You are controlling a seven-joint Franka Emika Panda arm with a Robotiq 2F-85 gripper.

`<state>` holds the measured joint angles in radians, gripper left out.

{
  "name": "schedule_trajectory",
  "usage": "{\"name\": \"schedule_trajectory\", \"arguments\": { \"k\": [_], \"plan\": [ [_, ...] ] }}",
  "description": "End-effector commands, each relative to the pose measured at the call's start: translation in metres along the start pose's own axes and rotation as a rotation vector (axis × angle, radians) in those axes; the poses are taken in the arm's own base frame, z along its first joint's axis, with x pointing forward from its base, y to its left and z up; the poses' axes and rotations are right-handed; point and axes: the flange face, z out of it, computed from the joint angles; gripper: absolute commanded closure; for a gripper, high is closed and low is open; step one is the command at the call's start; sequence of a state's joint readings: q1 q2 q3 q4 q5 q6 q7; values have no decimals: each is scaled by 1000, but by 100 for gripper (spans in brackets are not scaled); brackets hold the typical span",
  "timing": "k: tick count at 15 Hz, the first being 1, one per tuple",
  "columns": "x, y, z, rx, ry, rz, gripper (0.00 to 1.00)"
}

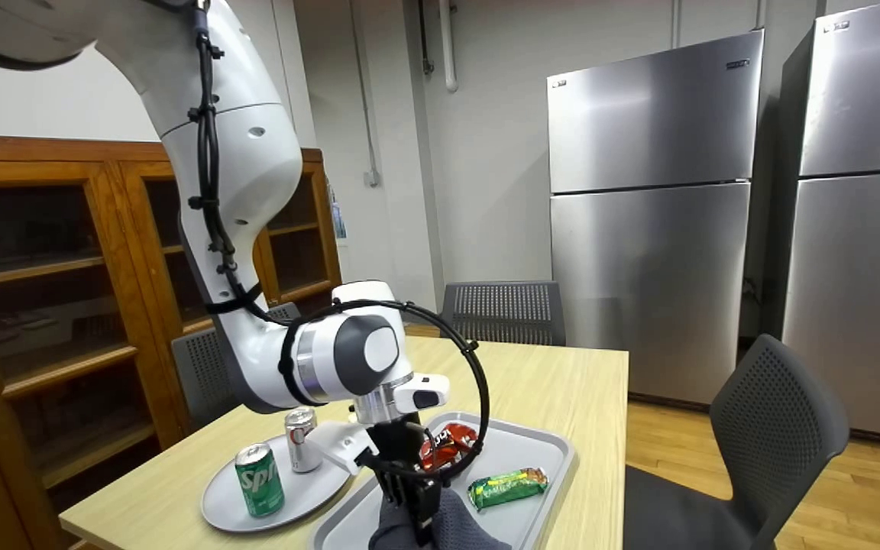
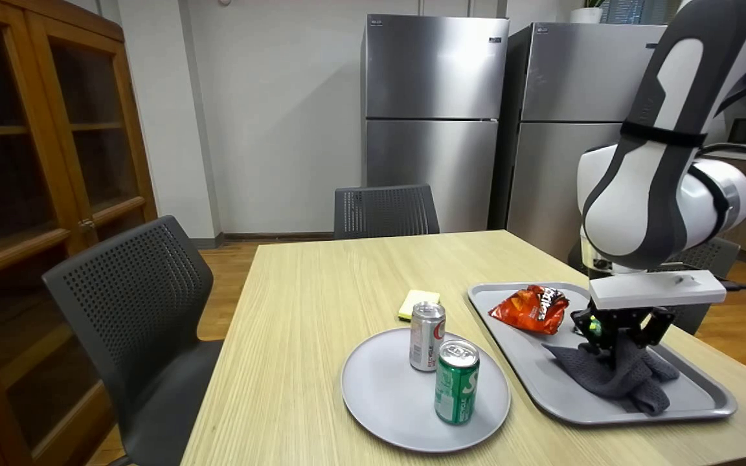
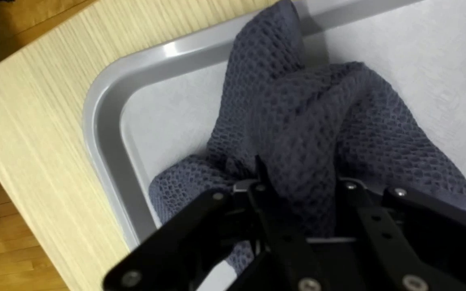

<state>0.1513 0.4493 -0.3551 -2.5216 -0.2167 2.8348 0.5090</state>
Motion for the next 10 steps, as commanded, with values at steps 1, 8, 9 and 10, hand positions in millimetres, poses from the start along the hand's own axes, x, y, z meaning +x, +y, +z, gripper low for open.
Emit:
{"name": "schedule_trajectory", "arguments": {
  "k": [1,8,9,10],
  "plan": [
    [3,8,-11,13,10,18,99],
    [-1,22,-48,94,-17,-53,96],
    [0,27,-53,100,-21,-65,96],
    [1,33,-58,101,-27,-63,96]
  ]
}}
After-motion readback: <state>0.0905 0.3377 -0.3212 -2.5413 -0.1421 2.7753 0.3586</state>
